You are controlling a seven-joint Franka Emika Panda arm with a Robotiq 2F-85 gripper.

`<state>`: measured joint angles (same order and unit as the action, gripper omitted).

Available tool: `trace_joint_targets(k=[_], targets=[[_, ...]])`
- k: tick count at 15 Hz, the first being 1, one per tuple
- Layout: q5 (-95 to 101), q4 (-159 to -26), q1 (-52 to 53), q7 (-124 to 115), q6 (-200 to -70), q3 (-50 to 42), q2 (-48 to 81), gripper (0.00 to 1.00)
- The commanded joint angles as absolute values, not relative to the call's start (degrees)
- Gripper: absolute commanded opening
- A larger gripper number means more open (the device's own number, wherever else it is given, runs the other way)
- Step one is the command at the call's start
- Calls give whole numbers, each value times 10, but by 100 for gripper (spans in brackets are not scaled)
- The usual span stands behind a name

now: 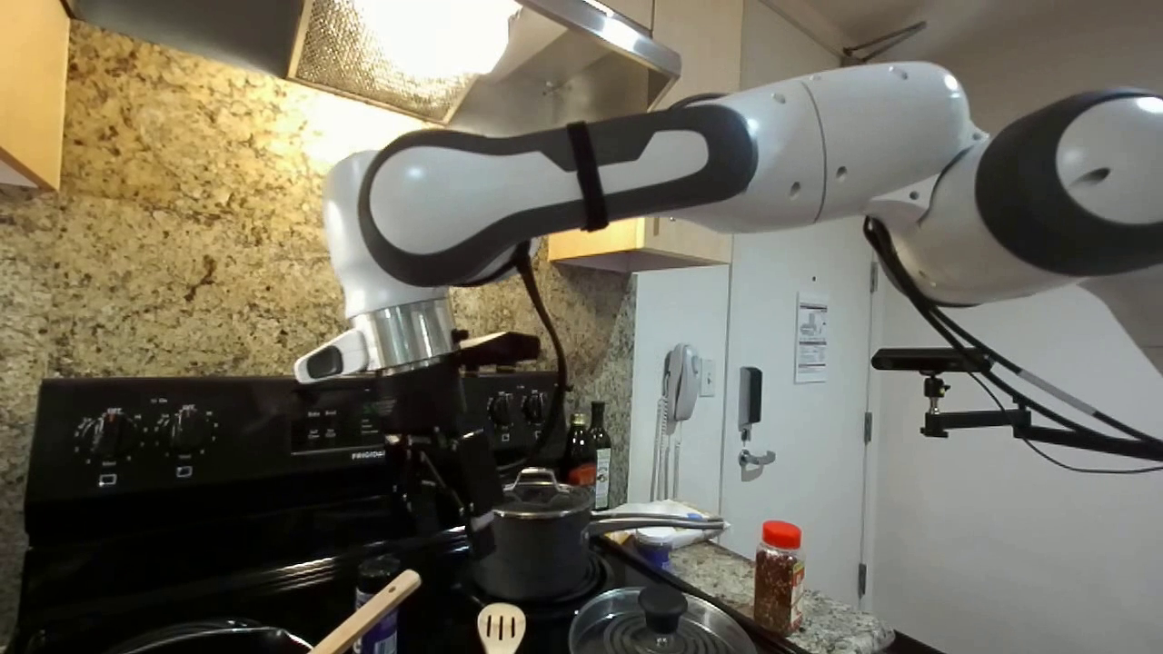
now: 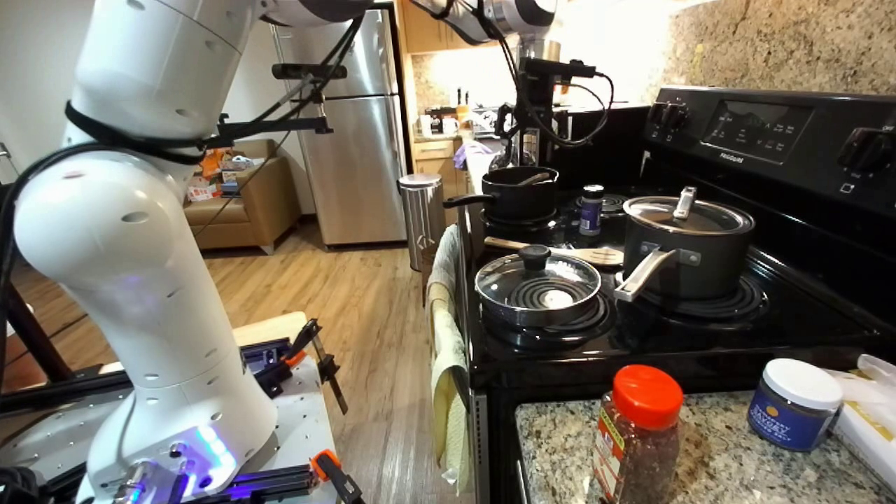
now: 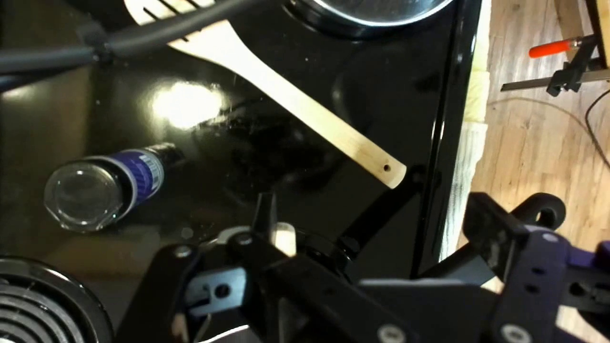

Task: Remove the wooden spoon from the pot and put it on the stove and then center the pot on the plate

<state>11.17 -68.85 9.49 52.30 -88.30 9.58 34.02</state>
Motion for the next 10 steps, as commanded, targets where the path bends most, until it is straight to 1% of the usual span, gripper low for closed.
trace_joint_targets(k=[1, 10], targets=[[113, -600, 102, 578, -871, 102, 403, 100], [96, -529, 119, 488, -872, 94, 459, 100]])
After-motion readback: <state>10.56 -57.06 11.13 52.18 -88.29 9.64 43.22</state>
